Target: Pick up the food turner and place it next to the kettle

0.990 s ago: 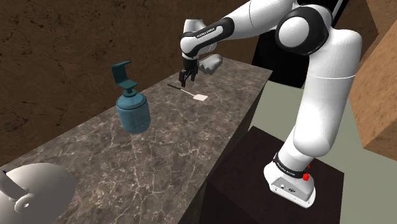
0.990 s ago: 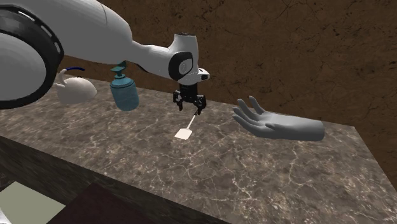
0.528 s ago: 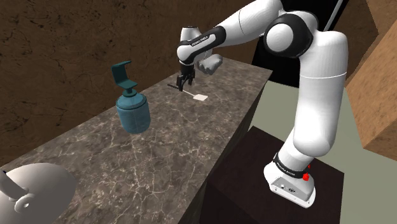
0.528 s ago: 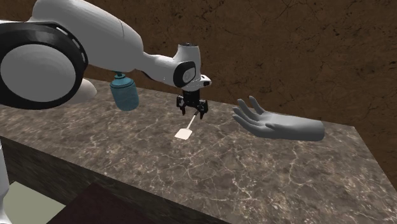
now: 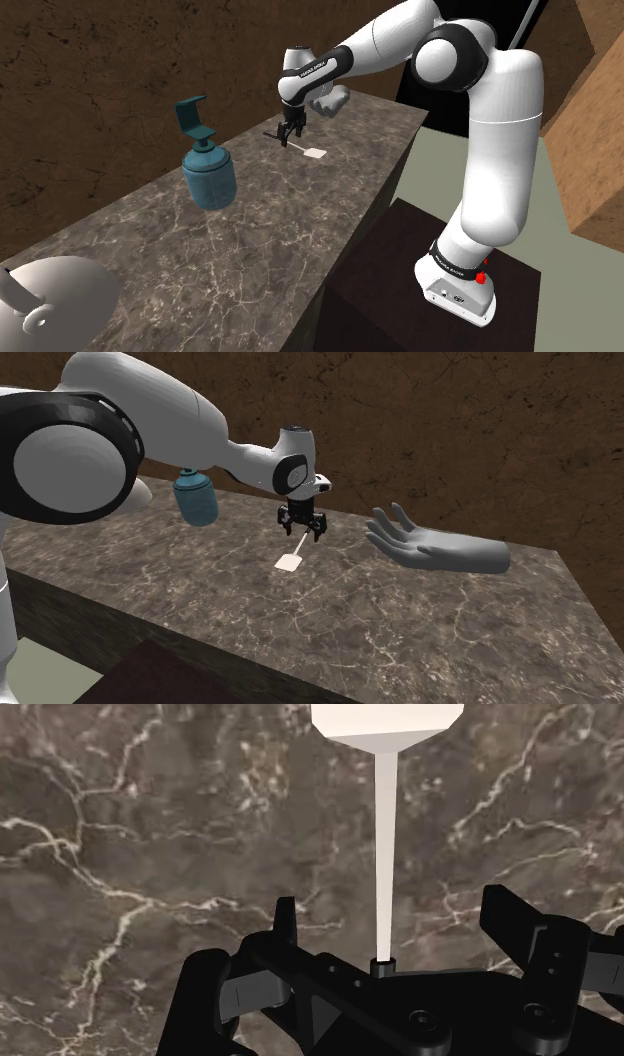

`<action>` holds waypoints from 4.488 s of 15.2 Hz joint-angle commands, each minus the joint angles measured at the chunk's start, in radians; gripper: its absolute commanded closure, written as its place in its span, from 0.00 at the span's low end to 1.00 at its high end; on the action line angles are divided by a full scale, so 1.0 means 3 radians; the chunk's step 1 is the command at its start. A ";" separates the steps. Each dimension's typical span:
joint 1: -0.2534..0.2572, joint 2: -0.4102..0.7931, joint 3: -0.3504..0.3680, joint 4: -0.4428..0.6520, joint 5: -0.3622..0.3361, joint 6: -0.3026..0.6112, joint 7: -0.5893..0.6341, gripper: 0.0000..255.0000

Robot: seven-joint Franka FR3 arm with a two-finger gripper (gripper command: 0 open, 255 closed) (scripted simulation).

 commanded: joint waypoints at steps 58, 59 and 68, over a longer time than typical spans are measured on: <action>-0.0011 -0.0295 -0.0026 0.1712 -0.0051 -0.2005 0.0059 1.00; -0.0013 -0.0287 -0.0027 0.1752 -0.0050 -0.2037 0.0059 1.00; 0.0378 -0.1037 0.0196 0.0732 -0.0171 -0.1758 0.0660 1.00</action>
